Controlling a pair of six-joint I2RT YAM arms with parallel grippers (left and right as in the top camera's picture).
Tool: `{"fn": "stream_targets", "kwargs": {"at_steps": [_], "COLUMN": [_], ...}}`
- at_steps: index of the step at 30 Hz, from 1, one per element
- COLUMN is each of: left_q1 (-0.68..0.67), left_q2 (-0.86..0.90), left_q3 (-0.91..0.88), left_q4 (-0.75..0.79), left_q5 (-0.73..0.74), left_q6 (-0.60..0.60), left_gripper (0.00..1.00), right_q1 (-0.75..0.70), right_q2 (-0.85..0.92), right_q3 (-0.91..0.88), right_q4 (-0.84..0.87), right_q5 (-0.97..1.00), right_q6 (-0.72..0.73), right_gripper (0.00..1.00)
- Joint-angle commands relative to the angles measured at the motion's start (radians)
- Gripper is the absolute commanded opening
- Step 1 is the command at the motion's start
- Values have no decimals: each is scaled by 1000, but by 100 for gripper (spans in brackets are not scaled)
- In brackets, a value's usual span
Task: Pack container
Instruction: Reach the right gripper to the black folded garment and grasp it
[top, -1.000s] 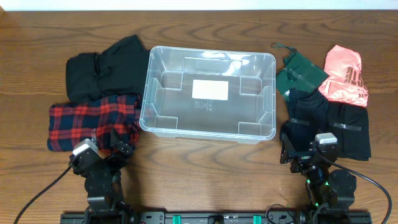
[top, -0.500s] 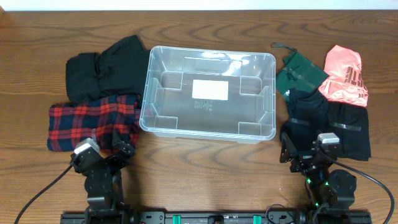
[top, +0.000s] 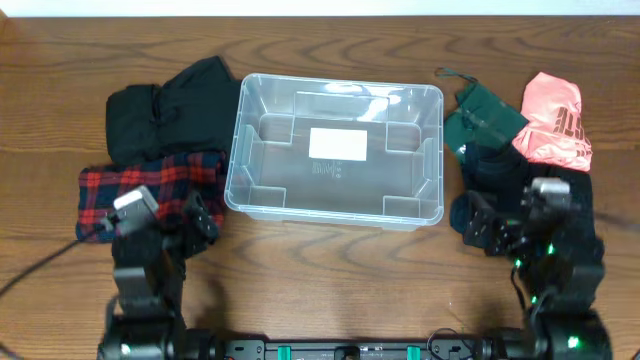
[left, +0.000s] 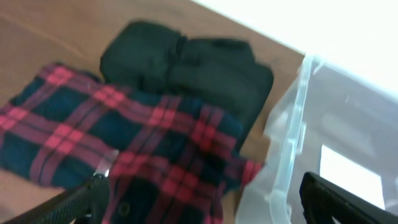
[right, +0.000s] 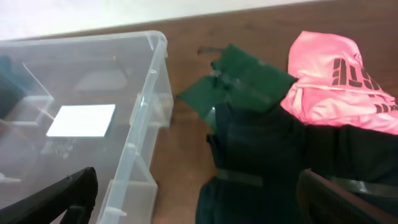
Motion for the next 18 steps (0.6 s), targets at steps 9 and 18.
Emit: {"fn": "stream_targets", "kwargs": {"at_steps": [9, 18], "left_q1": [6, 6], "left_q2": [291, 285], "left_q3": [336, 341], "left_q4": [-267, -264], "left_q5": [45, 33], "left_q6": [2, 2], "left_gripper": [98, 98], "right_q1": [3, -313], "right_q2": [491, 671], "right_q3": [457, 522], "right_q4": [-345, -393], "right_q5": [14, 60], "right_q6": [-184, -82], "right_gripper": [99, 99]}}
